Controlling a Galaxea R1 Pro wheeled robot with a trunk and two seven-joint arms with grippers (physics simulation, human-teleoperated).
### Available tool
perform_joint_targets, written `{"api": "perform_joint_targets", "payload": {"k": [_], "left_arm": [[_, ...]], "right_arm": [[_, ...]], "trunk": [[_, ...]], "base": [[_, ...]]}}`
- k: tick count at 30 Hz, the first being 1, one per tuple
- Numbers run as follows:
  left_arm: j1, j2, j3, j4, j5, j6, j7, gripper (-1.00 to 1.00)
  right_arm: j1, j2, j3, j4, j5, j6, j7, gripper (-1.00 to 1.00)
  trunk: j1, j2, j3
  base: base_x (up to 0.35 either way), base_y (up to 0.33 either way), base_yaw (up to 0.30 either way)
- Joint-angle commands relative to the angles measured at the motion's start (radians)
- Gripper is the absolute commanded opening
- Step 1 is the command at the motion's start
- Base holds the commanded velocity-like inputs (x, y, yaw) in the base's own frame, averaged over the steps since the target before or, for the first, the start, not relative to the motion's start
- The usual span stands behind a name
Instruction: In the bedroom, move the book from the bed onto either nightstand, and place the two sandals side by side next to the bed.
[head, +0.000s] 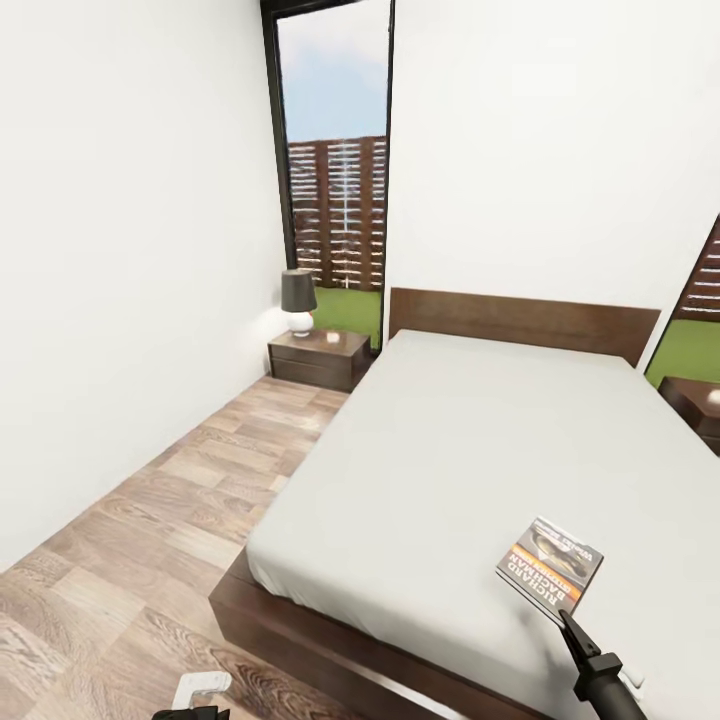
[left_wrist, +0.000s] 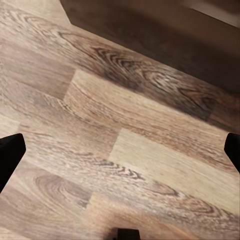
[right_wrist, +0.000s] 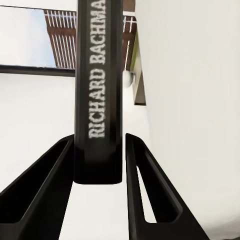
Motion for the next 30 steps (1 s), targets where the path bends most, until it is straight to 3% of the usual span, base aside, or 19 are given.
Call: {"api": "perform_joint_targets", "payload": {"k": [1, 17, 30], "left_arm": [[-0.001, 0.001, -0.008, 0.000, 0.010, -0.001, -0.002, 1.00], [-0.001, 0.002, -0.008, 0.001, 0.010, -0.024, -0.002, 1.00], [-0.001, 0.002, -0.008, 0.001, 0.010, -0.025, -0.002, 1.00]], "right_arm": [[0.000, 0.000, 0.001, 0.000, -0.003, 0.010, 0.001, -1.00], [0.000, 0.001, -0.001, 0.009, -0.006, 0.010, -0.003, -1.00], [0.000, 0.001, 0.003, 0.010, -0.007, 0.012, -0.097, -1.00]], "trunk": [[-0.004, 0.007, 0.002], [-0.065, 0.119, 0.052], [-0.115, 0.210, 0.093]], "base": [[0.000, 0.000, 0.000], [0.000, 0.000, 0.000], [0.000, 0.000, 0.000]]}}
